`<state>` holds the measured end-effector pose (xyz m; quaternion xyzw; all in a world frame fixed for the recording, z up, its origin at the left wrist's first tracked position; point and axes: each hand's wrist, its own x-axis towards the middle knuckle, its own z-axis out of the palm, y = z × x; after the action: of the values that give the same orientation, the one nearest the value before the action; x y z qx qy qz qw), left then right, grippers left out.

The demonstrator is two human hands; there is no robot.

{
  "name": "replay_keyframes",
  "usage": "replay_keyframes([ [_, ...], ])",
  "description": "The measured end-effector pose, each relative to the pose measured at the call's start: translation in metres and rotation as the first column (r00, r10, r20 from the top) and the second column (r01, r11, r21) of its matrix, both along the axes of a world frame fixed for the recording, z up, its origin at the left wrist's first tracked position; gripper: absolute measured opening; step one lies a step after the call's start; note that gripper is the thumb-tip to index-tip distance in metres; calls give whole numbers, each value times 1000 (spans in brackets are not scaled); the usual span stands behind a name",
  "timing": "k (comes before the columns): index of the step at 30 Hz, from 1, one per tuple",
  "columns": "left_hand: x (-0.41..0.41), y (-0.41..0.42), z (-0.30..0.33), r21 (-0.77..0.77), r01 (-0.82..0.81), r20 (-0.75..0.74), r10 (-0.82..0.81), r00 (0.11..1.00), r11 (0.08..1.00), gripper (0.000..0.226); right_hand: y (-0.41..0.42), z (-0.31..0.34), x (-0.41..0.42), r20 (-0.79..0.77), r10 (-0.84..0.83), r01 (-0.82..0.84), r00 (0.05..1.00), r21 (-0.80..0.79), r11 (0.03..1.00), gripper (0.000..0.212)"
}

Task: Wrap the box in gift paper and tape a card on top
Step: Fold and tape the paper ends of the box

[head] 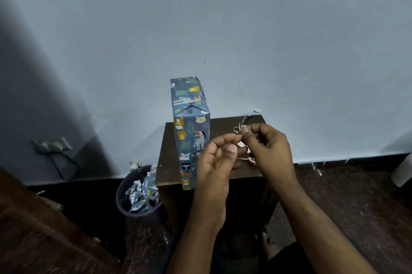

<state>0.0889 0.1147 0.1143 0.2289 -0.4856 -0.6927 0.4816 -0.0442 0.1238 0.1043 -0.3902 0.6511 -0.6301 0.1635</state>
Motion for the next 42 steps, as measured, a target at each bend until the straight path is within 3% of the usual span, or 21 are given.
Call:
replay_keyframes([
  [7, 30, -42, 64, -444, -269, 123, 356, 926, 855, 14, -29, 53, 23, -70, 55, -58, 996, -47, 997, 12],
  [14, 52, -85, 70, -458, -328, 203, 457, 866, 826, 13, -62, 77, 38, -91, 91, -92, 992, -17, 996, 13],
  [16, 52, -97, 72, -521, -334, 265, 520, 812, 786, 13, -71, 80, 38, -83, 86, -87, 993, -9, 996, 12],
  [20, 43, -139, 77, -654, -208, 449, 594, 667, 728, 22, -81, 78, 39, -81, 95, -95, 992, 3, 995, 12],
  [23, 36, -163, 86, -707, 11, 630, 622, 465, 707, 17, -81, 70, 43, -108, 140, -136, 984, 42, 990, 12],
  [24, 35, -169, 88, -695, 45, 658, 609, 443, 718, 17, -81, 67, 44, -119, 142, -137, 983, 46, 990, 12],
  [28, 38, -175, 86, -639, 53, 673, 525, 520, 767, 19, -86, 70, 39, -86, 135, -133, 987, 27, 991, 11],
  [31, 41, -176, 83, -623, 114, 718, 508, 476, 774, 29, -98, 82, 31, -188, 134, -127, 973, 49, 991, 12],
  [35, 50, -171, 84, -607, 160, 740, 480, 472, 779, 45, -122, 95, 17, -501, 118, -118, 857, 32, 993, 10],
  [39, 59, -166, 84, -608, 144, 724, 472, 502, 780, 64, -141, 100, 6, -783, 162, -115, 600, 115, 987, 13],
  [42, 61, -163, 84, -609, 128, 711, 466, 526, 783, 87, -144, 96, 0, -871, 182, -160, 456, 121, 980, 14],
])
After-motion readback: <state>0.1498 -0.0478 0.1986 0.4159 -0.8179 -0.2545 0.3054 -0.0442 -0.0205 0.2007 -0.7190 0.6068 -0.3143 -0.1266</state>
